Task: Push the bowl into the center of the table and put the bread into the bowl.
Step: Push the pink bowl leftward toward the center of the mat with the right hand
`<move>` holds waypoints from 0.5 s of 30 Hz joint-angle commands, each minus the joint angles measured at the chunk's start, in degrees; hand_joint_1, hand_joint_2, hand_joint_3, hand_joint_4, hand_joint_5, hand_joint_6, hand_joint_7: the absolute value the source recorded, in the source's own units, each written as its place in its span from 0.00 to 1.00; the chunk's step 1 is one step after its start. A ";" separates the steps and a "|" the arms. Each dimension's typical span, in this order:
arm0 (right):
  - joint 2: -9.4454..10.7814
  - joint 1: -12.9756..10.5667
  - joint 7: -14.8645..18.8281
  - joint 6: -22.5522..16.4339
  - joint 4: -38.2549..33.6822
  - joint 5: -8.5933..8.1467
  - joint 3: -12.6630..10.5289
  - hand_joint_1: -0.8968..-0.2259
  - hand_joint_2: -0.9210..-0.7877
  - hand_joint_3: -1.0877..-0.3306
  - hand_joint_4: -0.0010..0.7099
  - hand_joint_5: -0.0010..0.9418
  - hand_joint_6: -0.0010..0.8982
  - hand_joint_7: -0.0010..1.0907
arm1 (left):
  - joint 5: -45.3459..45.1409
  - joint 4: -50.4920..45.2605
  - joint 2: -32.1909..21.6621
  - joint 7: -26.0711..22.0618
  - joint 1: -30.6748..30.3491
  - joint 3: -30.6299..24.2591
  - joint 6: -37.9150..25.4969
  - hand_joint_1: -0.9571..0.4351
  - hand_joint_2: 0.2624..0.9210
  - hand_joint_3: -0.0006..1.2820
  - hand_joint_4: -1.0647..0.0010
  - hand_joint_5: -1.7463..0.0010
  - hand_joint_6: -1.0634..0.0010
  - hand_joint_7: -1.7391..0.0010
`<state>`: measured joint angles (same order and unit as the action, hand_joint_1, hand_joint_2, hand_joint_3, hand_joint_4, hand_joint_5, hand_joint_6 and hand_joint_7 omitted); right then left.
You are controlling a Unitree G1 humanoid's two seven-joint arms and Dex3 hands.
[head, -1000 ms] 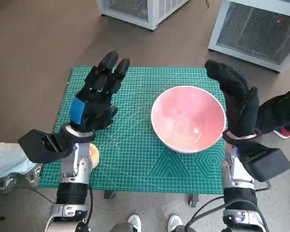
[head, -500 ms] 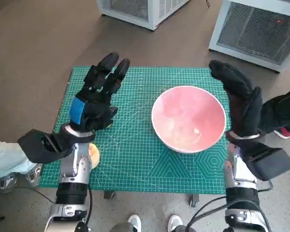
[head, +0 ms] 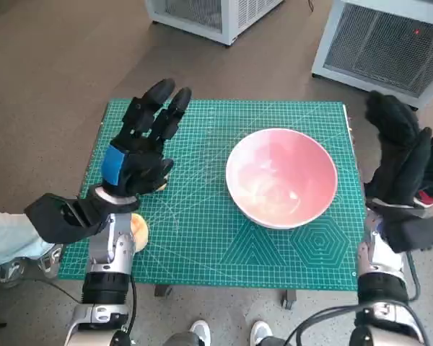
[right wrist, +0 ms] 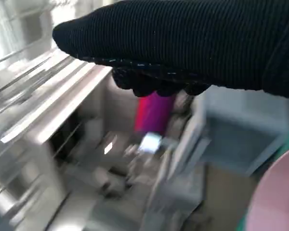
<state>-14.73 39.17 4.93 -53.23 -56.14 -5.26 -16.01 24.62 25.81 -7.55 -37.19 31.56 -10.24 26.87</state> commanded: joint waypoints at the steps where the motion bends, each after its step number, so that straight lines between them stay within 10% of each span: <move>1: -0.79 1.16 -2.96 1.73 -7.14 0.91 -0.47 0.27 0.00 0.31 0.34 0.00 0.15 0.38 | -0.08 1.15 -0.37 -0.52 1.51 -0.60 1.19 0.21 1.00 0.25 0.83 1.00 0.99 0.71; 15: 1.80 5.76 1.90 13.27 -17.19 -5.03 -4.41 0.30 0.00 0.32 0.29 0.00 0.14 0.35 | -0.27 1.19 -0.91 -0.52 1.52 -0.76 1.39 0.21 1.00 0.25 0.83 1.00 0.99 0.71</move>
<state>-14.34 44.67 5.82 -43.37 -71.15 -9.04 -19.52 24.60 26.90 -8.01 -37.60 32.60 -10.58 27.77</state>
